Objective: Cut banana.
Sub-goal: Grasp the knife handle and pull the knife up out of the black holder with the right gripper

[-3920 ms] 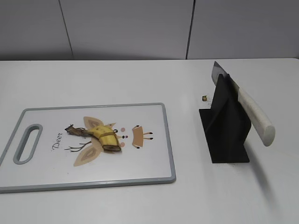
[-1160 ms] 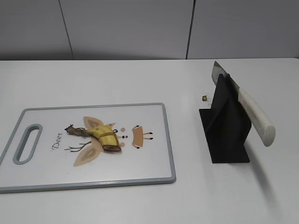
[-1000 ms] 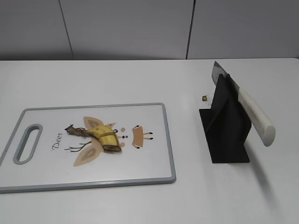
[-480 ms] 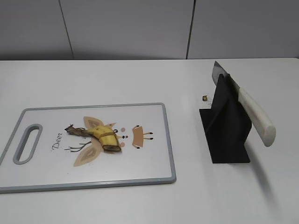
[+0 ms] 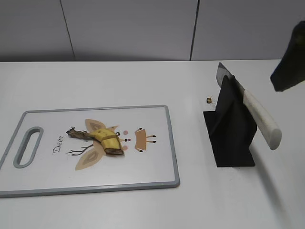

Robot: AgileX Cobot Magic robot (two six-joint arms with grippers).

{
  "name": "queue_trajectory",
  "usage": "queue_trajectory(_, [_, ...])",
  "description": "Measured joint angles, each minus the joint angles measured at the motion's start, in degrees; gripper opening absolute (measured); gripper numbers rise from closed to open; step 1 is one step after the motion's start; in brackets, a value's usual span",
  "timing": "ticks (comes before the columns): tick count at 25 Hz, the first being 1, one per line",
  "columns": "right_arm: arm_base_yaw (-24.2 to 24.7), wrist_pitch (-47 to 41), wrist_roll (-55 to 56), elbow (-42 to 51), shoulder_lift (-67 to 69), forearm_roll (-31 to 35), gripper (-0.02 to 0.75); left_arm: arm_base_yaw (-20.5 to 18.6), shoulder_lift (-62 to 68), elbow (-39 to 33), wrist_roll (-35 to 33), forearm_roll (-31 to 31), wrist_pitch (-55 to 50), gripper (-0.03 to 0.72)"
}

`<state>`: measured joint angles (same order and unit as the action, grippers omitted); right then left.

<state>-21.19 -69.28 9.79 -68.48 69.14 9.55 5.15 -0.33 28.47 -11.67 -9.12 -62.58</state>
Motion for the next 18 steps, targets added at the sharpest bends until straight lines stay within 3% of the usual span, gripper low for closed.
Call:
queue_trajectory(8, [0.00,0.00,0.07,-2.76,9.91,-5.49,0.586,0.00,0.00,0.00,0.00,0.00,0.00,0.578])
queue_trajectory(18, [0.00,-0.11,0.07,-2.76,16.62,-5.89,0.585,0.00,0.00,0.00,0.00,0.00,0.00,0.578])
